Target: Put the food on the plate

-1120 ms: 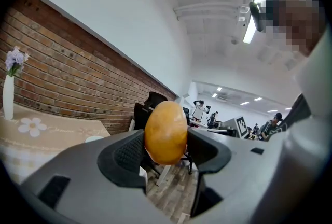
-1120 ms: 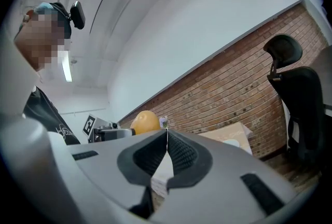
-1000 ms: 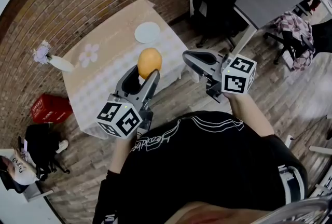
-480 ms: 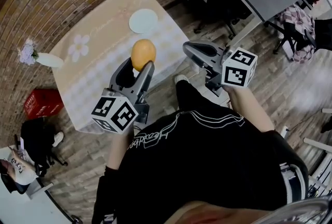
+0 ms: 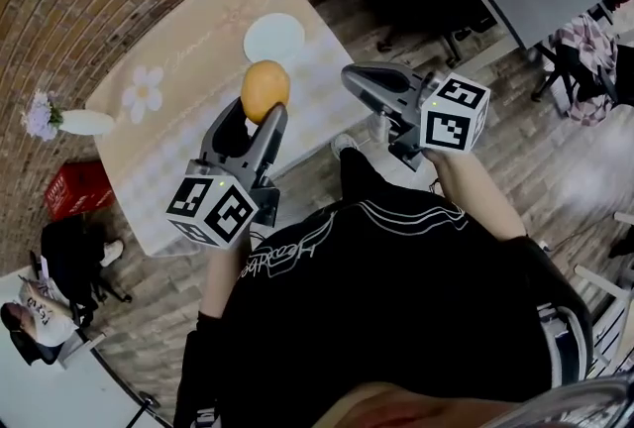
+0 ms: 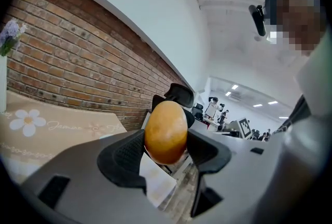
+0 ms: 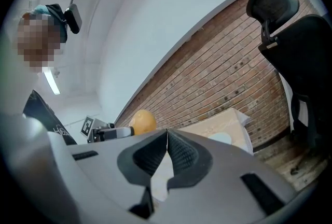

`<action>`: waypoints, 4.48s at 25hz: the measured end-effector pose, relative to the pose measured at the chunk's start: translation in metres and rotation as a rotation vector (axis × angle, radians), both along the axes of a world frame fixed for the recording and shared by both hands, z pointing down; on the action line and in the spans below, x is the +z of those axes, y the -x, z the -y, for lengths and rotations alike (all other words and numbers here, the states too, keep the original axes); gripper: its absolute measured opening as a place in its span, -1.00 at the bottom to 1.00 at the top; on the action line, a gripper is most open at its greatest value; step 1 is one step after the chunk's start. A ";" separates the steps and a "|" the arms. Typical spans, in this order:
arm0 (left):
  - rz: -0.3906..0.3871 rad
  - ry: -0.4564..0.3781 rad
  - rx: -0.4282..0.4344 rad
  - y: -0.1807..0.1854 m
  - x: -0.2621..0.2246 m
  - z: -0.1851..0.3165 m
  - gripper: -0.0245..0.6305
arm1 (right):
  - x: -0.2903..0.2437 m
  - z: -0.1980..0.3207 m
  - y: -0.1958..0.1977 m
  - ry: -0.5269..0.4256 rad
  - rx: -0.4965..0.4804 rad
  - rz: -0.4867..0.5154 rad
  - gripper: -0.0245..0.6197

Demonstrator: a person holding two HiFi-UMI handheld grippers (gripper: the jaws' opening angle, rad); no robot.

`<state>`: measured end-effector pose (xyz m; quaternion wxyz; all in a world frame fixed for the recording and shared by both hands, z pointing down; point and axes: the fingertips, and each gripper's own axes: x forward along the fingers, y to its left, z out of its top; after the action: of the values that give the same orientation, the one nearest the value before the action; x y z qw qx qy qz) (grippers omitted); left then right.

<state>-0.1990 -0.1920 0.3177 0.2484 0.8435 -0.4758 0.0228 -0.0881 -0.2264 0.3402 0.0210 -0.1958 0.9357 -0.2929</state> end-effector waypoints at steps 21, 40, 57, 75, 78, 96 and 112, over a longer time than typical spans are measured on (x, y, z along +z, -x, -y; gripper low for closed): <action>0.015 0.065 -0.031 0.021 0.046 0.133 -0.14 | 0.052 0.118 0.028 0.060 -0.049 -0.109 -0.93; 0.080 0.175 -0.085 0.046 0.135 0.197 -0.14 | 0.111 0.155 0.027 0.124 -0.029 -0.209 -0.93; 0.206 0.252 -0.083 0.048 0.215 0.216 -0.14 | 0.156 0.161 0.017 0.210 -0.005 -0.230 -0.93; 0.314 0.250 -0.074 0.048 0.237 0.217 -0.14 | 0.173 0.148 0.026 0.260 -0.033 -0.215 -0.93; 0.305 0.250 -0.068 0.047 0.237 0.217 -0.14 | 0.172 0.148 0.025 0.260 -0.029 -0.216 -0.93; 0.243 0.240 -0.023 0.031 0.223 0.203 0.00 | 0.161 0.133 0.015 0.254 -0.015 -0.193 -0.93; 0.014 0.154 -0.033 0.029 0.130 0.130 -0.01 | 0.088 0.091 0.022 0.107 -0.024 -0.113 -0.93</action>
<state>-0.2275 -0.3224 0.4472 0.3093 0.8138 -0.4882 0.0612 -0.1104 -0.3174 0.4282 -0.0460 -0.2015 0.9207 -0.3309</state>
